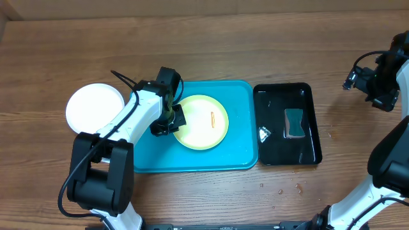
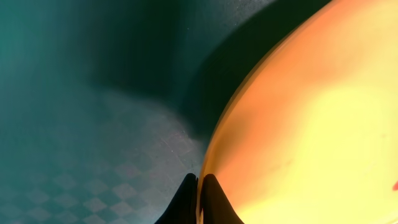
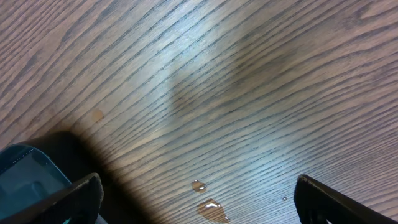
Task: Clean dirty plates on tray and stack at the side
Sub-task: 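Reach the right gripper into the black tray and grasp the sponge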
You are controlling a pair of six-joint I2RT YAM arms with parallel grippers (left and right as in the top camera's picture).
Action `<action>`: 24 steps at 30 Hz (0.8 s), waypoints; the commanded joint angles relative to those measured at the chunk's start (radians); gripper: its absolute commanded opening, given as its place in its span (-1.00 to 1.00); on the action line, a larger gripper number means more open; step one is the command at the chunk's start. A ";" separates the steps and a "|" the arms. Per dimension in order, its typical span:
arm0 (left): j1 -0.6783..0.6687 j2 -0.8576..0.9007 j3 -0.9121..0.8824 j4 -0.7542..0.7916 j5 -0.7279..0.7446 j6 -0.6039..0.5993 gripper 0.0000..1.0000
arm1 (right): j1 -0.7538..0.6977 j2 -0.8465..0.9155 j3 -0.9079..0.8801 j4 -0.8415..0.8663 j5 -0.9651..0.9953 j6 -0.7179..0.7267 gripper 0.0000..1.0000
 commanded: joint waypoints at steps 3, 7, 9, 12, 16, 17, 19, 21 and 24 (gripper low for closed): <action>-0.007 0.014 0.018 0.002 -0.022 0.019 -0.92 | 0.003 -0.027 0.021 0.003 -0.001 0.003 1.00; -0.007 0.014 0.018 0.001 -0.022 0.026 -0.91 | 0.003 -0.027 0.021 0.003 -0.001 0.003 1.00; -0.007 0.014 0.018 0.001 -0.022 0.041 -0.92 | 0.003 -0.027 0.021 0.003 -0.001 0.003 1.00; -0.007 0.014 0.018 0.000 -0.022 0.053 -0.92 | 0.003 -0.027 0.021 0.003 -0.001 0.003 1.00; -0.007 0.014 0.018 0.001 -0.022 0.053 -0.92 | 0.003 -0.027 0.021 0.004 -0.031 0.004 1.00; -0.007 0.014 0.018 0.002 -0.022 0.053 -0.91 | 0.003 -0.027 0.021 0.003 -0.060 0.004 1.00; -0.007 0.014 0.018 0.003 -0.022 0.053 -0.91 | 0.003 -0.027 0.021 0.003 -0.107 0.004 1.00; -0.007 0.014 0.019 0.005 -0.021 0.053 -0.92 | 0.003 -0.027 0.021 -0.002 -0.206 0.004 1.00; -0.007 0.014 0.018 0.004 -0.021 0.053 -0.92 | 0.003 -0.027 0.021 -0.065 -0.347 0.003 1.00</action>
